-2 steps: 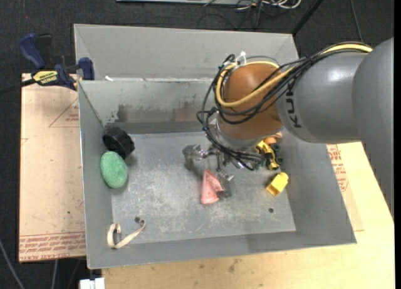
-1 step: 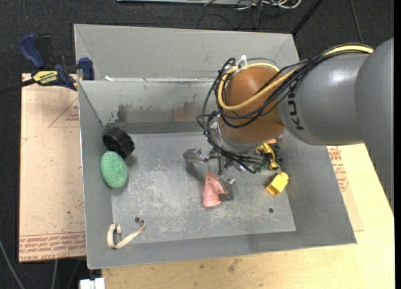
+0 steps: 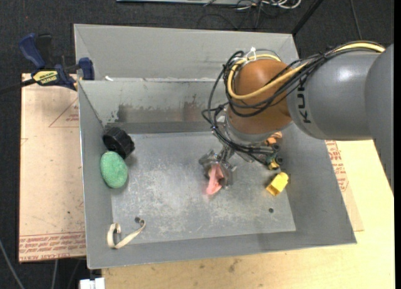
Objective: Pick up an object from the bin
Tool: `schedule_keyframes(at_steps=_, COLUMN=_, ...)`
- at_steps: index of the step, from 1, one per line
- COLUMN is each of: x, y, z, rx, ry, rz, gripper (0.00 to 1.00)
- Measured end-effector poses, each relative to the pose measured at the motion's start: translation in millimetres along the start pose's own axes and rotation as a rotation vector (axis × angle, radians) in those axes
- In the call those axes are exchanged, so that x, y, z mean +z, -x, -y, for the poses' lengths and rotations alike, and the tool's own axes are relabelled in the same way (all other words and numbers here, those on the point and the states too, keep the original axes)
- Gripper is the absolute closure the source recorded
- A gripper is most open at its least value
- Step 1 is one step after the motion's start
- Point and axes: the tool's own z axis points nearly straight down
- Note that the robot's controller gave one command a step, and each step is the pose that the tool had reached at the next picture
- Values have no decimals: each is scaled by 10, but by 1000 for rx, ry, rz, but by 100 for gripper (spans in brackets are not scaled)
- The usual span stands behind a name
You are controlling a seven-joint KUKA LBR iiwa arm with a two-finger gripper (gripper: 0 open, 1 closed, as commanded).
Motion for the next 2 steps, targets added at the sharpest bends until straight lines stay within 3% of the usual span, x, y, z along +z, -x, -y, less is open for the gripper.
schedule_keyframes(at_steps=2, x=1, y=0, z=0, rx=0, ry=1, rz=1, gripper=100)
